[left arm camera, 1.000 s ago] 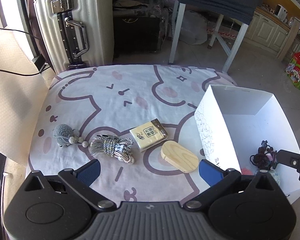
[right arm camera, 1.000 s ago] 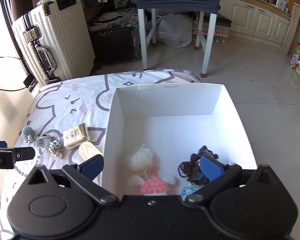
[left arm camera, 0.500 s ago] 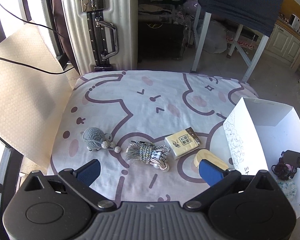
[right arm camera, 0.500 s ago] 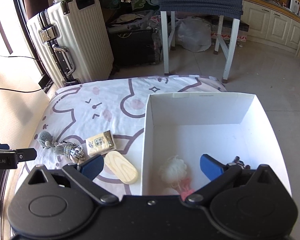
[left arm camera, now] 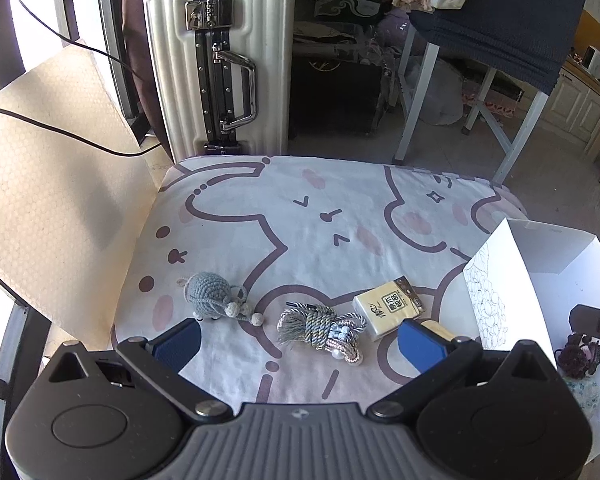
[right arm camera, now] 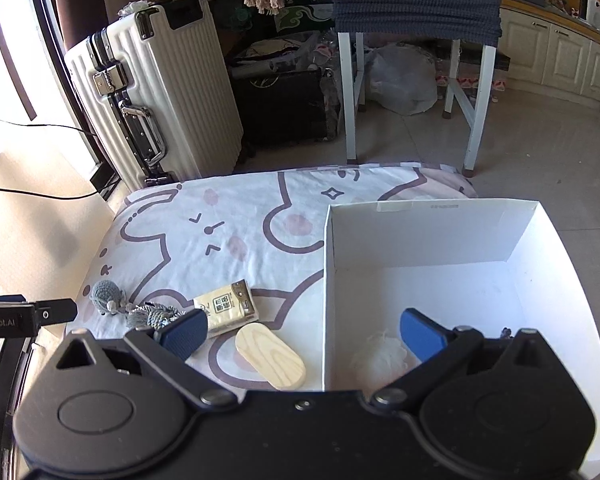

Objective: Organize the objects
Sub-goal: 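Withdraw both tools from the box back over the remaining toys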

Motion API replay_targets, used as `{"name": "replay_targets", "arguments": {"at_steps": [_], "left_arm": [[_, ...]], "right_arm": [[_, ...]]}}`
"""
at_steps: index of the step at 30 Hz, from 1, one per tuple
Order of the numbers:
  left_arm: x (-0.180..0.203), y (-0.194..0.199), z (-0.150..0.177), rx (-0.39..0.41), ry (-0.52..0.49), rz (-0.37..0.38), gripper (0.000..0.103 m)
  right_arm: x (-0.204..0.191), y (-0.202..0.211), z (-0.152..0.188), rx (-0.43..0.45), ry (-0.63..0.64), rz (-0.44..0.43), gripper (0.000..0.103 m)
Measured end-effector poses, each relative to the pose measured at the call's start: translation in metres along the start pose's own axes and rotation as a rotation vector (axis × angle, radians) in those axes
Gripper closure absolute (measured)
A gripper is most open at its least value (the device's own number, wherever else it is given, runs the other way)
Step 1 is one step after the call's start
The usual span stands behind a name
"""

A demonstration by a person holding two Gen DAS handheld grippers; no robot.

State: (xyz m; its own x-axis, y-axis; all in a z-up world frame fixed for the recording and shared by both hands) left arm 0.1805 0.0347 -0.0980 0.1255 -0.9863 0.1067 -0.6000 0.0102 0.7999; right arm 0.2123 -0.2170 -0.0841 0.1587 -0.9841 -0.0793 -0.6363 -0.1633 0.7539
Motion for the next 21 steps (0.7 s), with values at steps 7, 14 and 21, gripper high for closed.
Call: {"name": "replay_targets", "arguments": {"at_steps": [7, 14, 21], "left_arm": [[0.001, 0.011, -0.012, 0.040, -0.058, 0.010, 0.000], [-0.011, 0.022, -0.025, 0.076, -0.015, 0.029, 0.000], [-0.027, 0.015, -0.036, 0.092, -0.056, -0.024, 0.000]], "right_arm": [[-0.005, 0.000, -0.007, 0.024, 0.020, -0.007, 0.000], [-0.011, 0.002, -0.015, 0.057, 0.049, -0.017, 0.000], [-0.024, -0.002, -0.016, 0.080, 0.102, -0.019, 0.000]]}}
Point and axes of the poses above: each gripper's, at about its wrist camera, not at the fingertips, and y roughly against the way its jaws point, x to its right, z to its underside, the point moved 10 cm from there along -y, roughly the way its jaws point, and after that the axes turned 4 degrees about z, right-handed, at the moved point
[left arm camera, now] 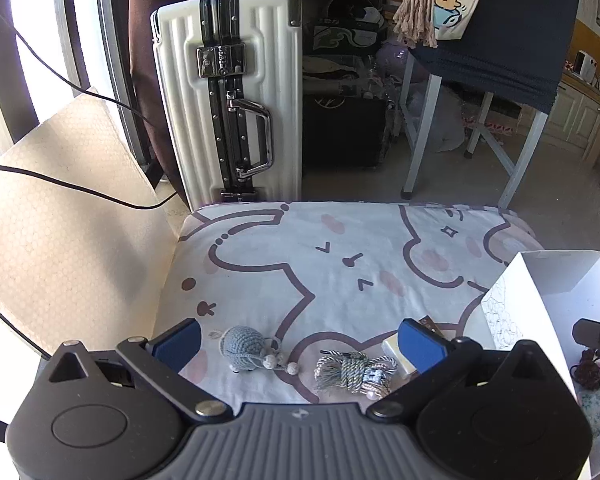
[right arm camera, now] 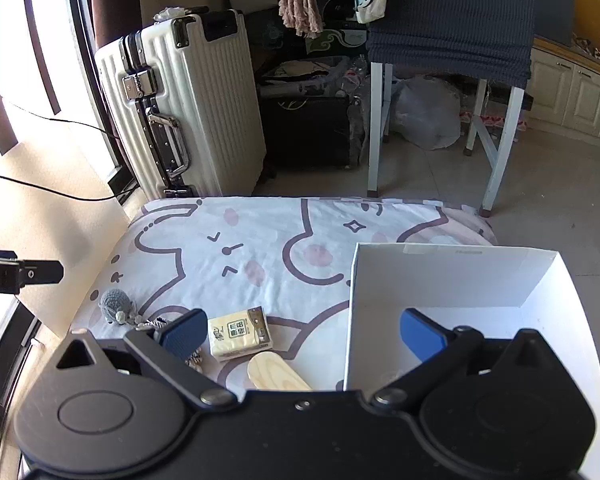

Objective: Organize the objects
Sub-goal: 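Withdraw both tools from the box back over the remaining toys, then grasp the braided rope toy with the right tool while the left tool grasps the grey crocheted mouse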

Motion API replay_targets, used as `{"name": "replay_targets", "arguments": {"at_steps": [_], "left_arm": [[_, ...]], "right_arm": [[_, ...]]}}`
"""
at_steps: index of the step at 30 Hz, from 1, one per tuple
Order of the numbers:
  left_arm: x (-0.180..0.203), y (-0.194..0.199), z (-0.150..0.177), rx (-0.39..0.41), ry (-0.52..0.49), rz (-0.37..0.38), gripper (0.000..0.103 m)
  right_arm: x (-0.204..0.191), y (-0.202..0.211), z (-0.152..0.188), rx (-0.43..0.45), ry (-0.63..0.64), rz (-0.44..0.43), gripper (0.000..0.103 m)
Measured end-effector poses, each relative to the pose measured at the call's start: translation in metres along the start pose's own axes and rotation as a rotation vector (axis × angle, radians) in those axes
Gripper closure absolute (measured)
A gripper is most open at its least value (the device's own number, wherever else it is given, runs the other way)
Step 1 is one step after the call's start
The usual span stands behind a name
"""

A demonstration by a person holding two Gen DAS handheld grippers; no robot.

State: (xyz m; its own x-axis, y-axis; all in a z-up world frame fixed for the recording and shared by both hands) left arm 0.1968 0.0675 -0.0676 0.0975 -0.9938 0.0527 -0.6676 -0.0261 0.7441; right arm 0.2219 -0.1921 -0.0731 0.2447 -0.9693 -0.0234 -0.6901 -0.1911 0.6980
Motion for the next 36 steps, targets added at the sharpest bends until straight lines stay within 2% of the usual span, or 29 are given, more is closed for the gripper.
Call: {"name": "replay_targets", "arguments": {"at_steps": [7, 13, 17, 21, 25, 30, 33, 36], "left_arm": [[-0.025, -0.027, -0.004, -0.037, 0.020, -0.010, 0.000], [-0.051, -0.054, -0.006, -0.078, 0.126, 0.015, 0.005], [-0.068, -0.076, 0.000, -0.122, 0.198, 0.012, 0.008], [-0.087, -0.097, 0.010, -0.163, 0.244, -0.028, 0.010], [-0.097, -0.116, 0.021, -0.210, 0.295, -0.029, 0.010], [-0.103, -0.133, 0.028, -0.255, 0.431, 0.022, 0.011], [-0.104, -0.143, 0.032, -0.275, 0.481, 0.033, 0.016], [-0.104, -0.155, 0.038, -0.306, 0.508, 0.041, 0.024]], "right_arm": [[-0.021, -0.009, 0.003, 0.044, 0.058, -0.019, 0.000], [-0.040, -0.024, 0.010, 0.077, 0.108, 0.006, 0.000], [-0.057, -0.036, 0.017, 0.076, 0.124, -0.023, 0.000], [-0.082, -0.050, 0.026, 0.084, 0.141, -0.068, 0.000], [-0.112, -0.072, 0.040, 0.095, 0.224, -0.083, 0.000], [-0.141, -0.102, 0.056, 0.076, 0.368, -0.092, 0.000], [-0.154, -0.118, 0.062, 0.052, 0.408, -0.136, 0.000], [-0.168, -0.131, 0.066, 0.011, 0.455, -0.191, 0.009]]}}
Point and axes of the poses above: each gripper's, at about its wrist camera, not at the fingertips, and y roughly against the way its jaws point, x to its right, z to its underside, the point moved 10 cm from there along -y, roughly the way its jaws point, and after that the axes turned 4 degrees about z, right-handed, at the moved point
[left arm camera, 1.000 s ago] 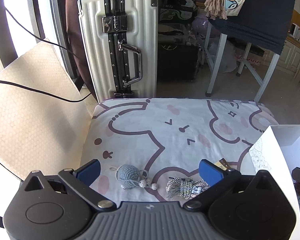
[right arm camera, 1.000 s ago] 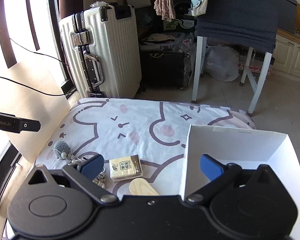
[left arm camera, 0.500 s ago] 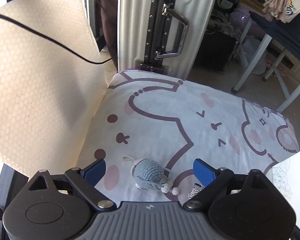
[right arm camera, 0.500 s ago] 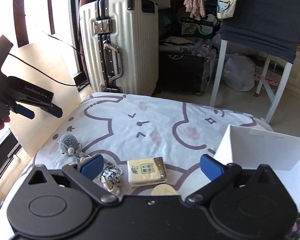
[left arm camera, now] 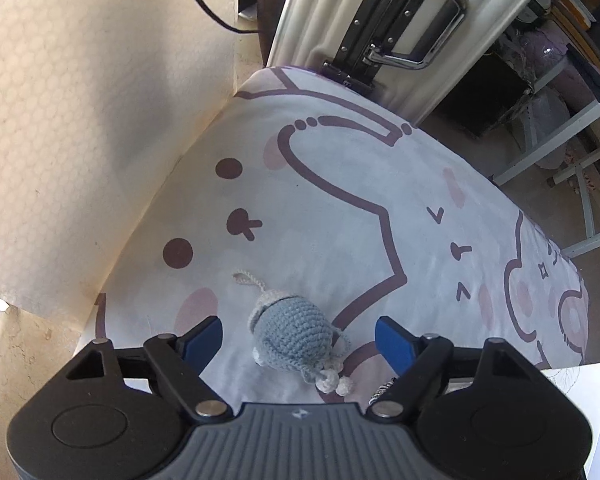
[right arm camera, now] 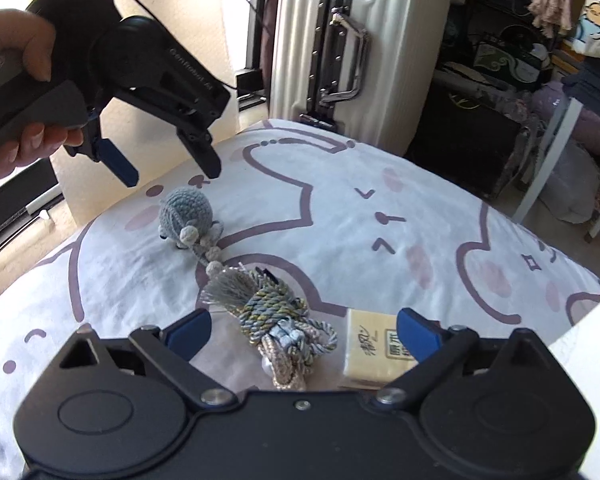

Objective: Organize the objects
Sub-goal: 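Grasp the braided rope toy with the right tool while the left tool grasps the grey crocheted mouse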

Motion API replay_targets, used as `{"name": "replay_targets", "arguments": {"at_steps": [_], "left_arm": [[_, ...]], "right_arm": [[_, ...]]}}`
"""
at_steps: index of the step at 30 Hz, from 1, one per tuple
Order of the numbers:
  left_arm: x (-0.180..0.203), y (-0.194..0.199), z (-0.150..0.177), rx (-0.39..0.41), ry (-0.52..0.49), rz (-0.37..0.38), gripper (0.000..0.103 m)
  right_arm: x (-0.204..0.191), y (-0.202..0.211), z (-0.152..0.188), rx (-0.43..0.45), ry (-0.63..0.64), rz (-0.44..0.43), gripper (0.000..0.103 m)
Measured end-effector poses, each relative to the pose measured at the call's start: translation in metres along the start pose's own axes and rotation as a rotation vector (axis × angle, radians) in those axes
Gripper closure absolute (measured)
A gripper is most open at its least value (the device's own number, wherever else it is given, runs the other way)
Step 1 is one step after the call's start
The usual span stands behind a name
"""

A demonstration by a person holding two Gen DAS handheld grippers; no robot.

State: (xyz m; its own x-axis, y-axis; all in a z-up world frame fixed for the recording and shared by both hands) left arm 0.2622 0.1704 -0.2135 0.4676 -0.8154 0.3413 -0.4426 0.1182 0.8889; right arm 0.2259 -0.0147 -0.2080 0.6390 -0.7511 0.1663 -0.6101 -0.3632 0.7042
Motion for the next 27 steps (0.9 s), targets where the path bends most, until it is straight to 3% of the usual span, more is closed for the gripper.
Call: {"name": "replay_targets", "arguments": {"at_steps": [7, 19, 21, 27], "left_arm": [[-0.003, -0.027, 0.006, -0.057, 0.057, -0.014, 0.028], [-0.018, -0.045, 0.011, -0.063, 0.211, -0.044, 0.043], [-0.020, -0.046, 0.012, -0.056, 0.225, -0.046, 0.048], [-0.016, -0.042, 0.012, -0.047, 0.186, -0.061, 0.050]], "right_arm": [[-0.023, -0.024, -0.001, -0.061, 0.148, -0.078, 0.025], [-0.026, -0.047, 0.007, -0.121, 0.210, -0.081, 0.053], [-0.024, -0.045, 0.007, -0.121, 0.195, -0.085, 0.054], [-0.020, -0.038, 0.012, -0.141, 0.138, -0.087, 0.055]]}}
Point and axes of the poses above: each gripper's, at about its wrist camera, not at the fingertips, and y roughly against the way its jaws point, x to its right, z to its underside, the point moved 10 cm from there along -y, roughly the way its jaws point, and after that the axes turned 4 degrees about z, right-handed, at the moved point
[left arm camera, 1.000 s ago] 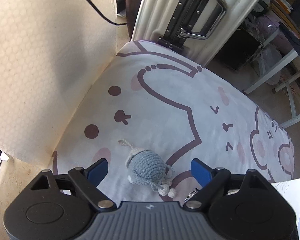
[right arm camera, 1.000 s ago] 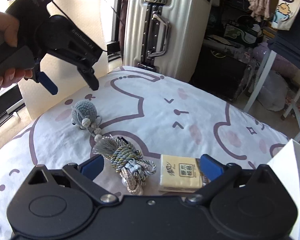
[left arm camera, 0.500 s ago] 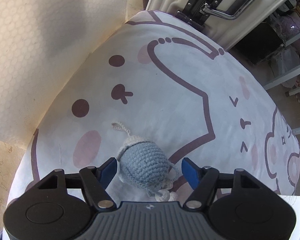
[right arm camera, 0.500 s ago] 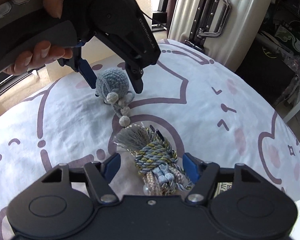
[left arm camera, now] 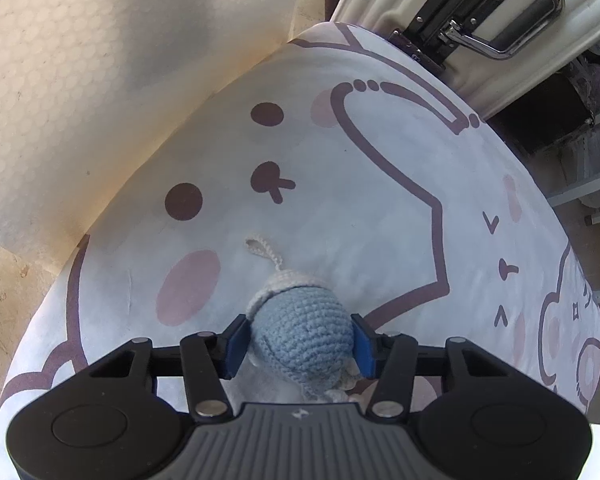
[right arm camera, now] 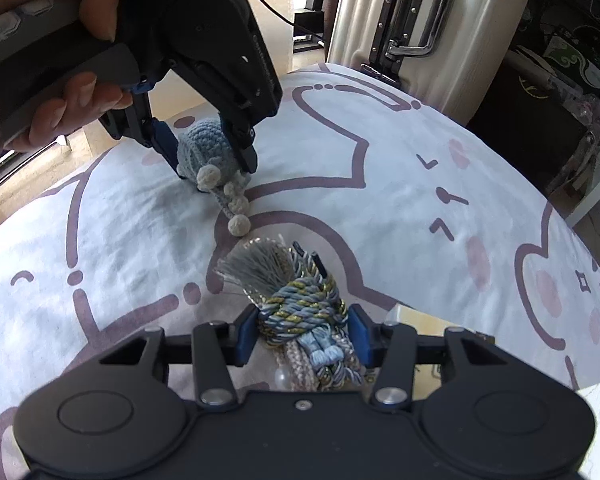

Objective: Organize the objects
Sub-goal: 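Grasp the braided rope toy with the right tool while the left tool grasps the grey crocheted mouse, then lift the rope toy and grey mouse and carry them over the box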

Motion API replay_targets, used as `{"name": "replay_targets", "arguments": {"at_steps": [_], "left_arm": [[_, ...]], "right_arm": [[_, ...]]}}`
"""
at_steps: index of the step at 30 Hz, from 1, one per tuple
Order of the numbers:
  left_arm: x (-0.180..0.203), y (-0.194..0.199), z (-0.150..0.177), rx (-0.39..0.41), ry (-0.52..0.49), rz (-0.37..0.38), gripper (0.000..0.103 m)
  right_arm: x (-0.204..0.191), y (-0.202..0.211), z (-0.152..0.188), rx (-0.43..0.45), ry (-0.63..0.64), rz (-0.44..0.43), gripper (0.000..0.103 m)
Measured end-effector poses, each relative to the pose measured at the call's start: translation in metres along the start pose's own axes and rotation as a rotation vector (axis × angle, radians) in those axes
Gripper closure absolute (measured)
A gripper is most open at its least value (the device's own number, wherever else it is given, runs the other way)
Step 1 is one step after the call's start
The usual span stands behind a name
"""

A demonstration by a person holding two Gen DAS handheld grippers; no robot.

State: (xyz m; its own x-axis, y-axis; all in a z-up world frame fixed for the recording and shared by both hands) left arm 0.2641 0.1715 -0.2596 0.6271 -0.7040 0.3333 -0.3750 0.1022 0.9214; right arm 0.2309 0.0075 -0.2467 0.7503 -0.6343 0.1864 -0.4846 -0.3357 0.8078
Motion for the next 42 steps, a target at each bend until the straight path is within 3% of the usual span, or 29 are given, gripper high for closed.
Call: {"name": "replay_targets", "arguments": {"at_steps": [11, 17, 29, 42], "left_arm": [[0.014, 0.039, 0.008, 0.072, -0.172, -0.026, 0.050], [0.030, 0.084, 0.010, 0.181, -0.346, -0.076, 0.050], [0.059, 0.162, 0.041, 0.297, -0.483, 0.030, 0.050], [0.089, 0.200, 0.108, 0.363, -0.650, 0.065, 0.050]], "right_arm": [[0.024, 0.038, -0.003, 0.009, -0.214, -0.022, 0.055], [0.039, 0.072, -0.009, 0.018, -0.311, -0.024, 0.055], [0.062, 0.139, -0.012, 0.051, -0.409, 0.010, 0.055], [0.076, 0.196, 0.002, 0.083, -0.453, 0.038, 0.056]]}}
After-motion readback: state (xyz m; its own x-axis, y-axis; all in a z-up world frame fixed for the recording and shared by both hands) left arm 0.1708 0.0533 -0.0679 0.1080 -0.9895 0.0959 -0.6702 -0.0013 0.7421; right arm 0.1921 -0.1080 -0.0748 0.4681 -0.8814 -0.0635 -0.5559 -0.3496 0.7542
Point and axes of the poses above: each gripper's, at about its wrist camera, not at the fingertips, and y roughly against the way its jaws point, x to its right, z to its underside, the point moved 10 cm from there along -y, roughly the way its jaws point, and after that the axes turned 4 degrees about z, right-handed, at the moved point
